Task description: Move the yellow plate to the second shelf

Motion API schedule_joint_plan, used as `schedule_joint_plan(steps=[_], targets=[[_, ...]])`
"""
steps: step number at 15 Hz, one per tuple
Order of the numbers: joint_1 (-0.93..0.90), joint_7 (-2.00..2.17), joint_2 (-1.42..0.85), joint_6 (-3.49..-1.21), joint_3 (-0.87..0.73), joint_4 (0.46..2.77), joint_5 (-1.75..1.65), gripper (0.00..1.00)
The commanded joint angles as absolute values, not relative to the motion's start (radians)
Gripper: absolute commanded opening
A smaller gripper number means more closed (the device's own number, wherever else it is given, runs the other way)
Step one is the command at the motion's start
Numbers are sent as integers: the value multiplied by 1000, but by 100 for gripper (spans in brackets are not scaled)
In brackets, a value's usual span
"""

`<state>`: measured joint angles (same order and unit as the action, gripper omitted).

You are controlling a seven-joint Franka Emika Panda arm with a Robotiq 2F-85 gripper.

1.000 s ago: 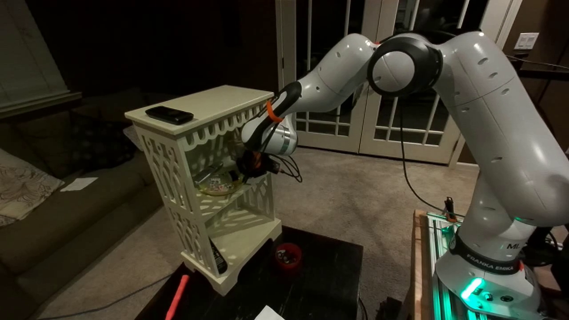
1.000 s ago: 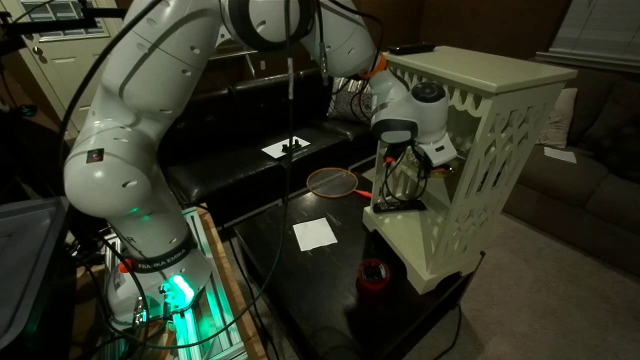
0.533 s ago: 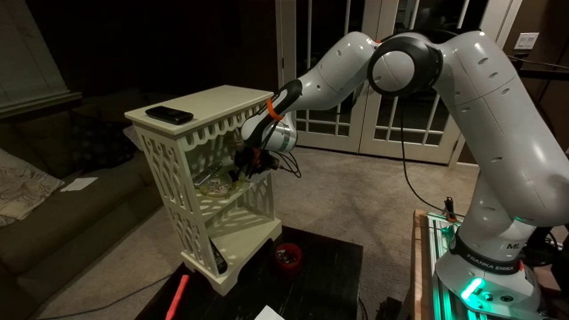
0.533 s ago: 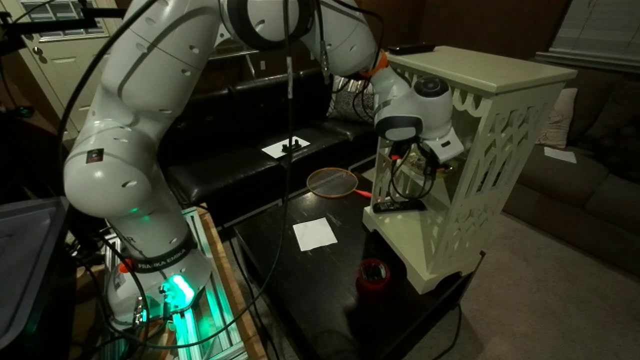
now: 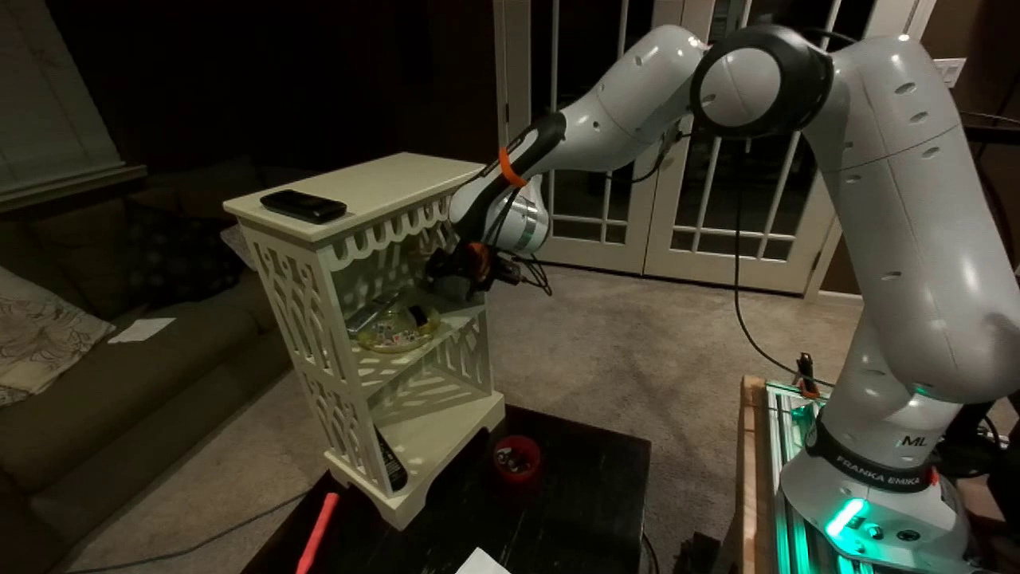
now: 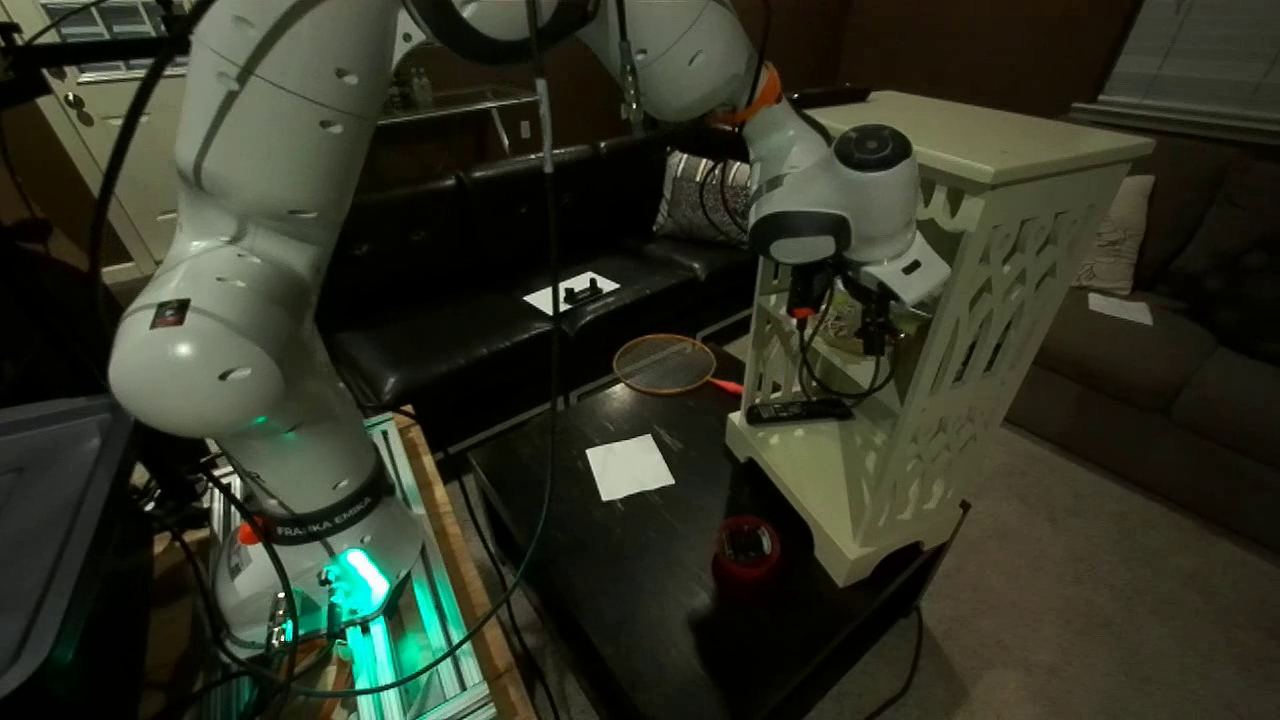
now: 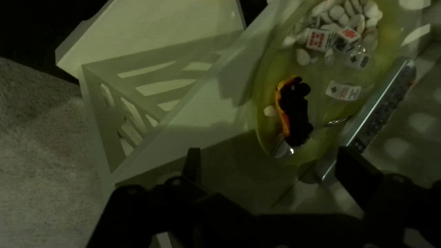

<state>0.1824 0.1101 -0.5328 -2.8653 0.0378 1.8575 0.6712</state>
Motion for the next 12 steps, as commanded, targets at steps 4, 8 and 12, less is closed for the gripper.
schedule_joint_plan(steps=[4,8,12], targets=[[321,-289,-159,-2753,136,2186,680,100],[273,-398,37,-2522,50,2292,615,100],[230,-350,252,-2301,-59,2343,299,100]])
